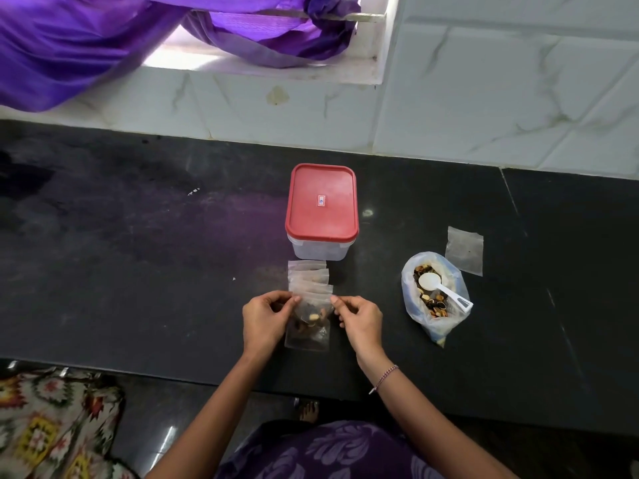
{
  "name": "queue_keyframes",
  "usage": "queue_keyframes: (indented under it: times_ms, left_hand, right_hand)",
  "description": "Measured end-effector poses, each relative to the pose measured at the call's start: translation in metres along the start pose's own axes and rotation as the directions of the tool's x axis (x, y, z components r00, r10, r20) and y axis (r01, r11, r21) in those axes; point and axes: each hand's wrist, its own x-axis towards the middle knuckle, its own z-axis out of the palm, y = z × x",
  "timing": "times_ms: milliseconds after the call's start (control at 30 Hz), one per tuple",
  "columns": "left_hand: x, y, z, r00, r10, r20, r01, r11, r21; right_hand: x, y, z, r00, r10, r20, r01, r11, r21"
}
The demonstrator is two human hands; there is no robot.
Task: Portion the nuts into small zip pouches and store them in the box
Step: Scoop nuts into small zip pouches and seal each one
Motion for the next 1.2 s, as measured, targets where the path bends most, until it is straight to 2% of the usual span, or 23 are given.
queue_keyframes:
  times_ms: [100,233,300,367,400,467,500,567,633,767,900,967,1100,1200]
  left_hand:
    - [-0.001,-0.002,0.001,0.998,0.046,-0.033,-0.043,0.996,0.072]
    - [-0.003,-0.006,-0.002,0.986,0.149,-0.069,-0.137,0.978,0.156]
    - [-0.007,-0.007,-0.005,0.97,0.229,-0.087,-0.198,0.942,0.271]
    - [-0.01,-0.011,-0.009,0.935,0.345,-0.086,-0.293,0.884,0.363]
    - [-0.011,-0.016,-0.011,0.904,0.425,-0.044,-0.374,0.837,0.398]
    - [-0.01,-0.027,-0.013,0.805,0.571,0.16,-0.573,0.679,0.459]
    - [-0.008,-0.033,-0.014,0.745,0.598,0.294,-0.656,0.582,0.48]
    - [-0.004,-0.043,-0.016,0.68,0.561,0.472,-0.728,0.446,0.52]
    - [0.002,-0.049,-0.017,0.685,0.503,0.527,-0.726,0.406,0.555]
    - [0.006,-0.05,-0.017,0.696,0.465,0.547,-0.717,0.407,0.566]
    - [0.0,-0.042,-0.019,0.726,0.525,0.444,-0.687,0.53,0.497]
    - [-0.004,-0.025,-0.014,0.723,0.592,0.356,-0.689,0.58,0.435]
    - [-0.006,0.03,0.028,0.606,0.757,0.243,-0.788,0.532,0.309]
    - [-0.004,0.076,0.078,0.571,0.779,0.257,-0.82,0.527,0.224]
  right_hand:
    - [0.004,0.004,0.002,0.998,-0.067,-0.015,0.066,0.993,-0.098]
    - [-0.001,0.008,0.001,0.975,-0.218,-0.035,0.213,0.97,-0.115]
    - [-0.006,0.011,-0.002,0.922,-0.386,-0.027,0.376,0.911,-0.171]
    - [-0.011,0.014,-0.007,0.808,-0.584,0.071,0.576,0.76,-0.301]
    - [-0.013,0.017,-0.007,0.734,-0.658,0.166,0.665,0.647,-0.374]
    - [-0.012,0.027,-0.007,0.595,-0.704,0.388,0.775,0.375,-0.508]
    - [-0.01,0.032,-0.005,0.569,-0.678,0.465,0.784,0.277,-0.556]
    - [-0.003,0.039,-0.004,0.591,-0.598,0.541,0.773,0.229,-0.592]
    - [0.005,0.04,-0.003,0.602,-0.544,0.584,0.772,0.208,-0.601]
    - [0.014,0.037,-0.007,0.609,-0.486,0.627,0.777,0.205,-0.595]
    - [0.01,0.026,-0.027,0.591,-0.525,0.613,0.802,0.303,-0.514]
    - [0.007,0.016,-0.044,0.614,-0.572,0.544,0.784,0.357,-0.508]
    - [0.02,-0.004,-0.093,0.68,-0.646,0.347,0.716,0.484,-0.504]
    - [0.045,-0.017,-0.144,0.799,-0.595,0.085,0.566,0.698,-0.439]
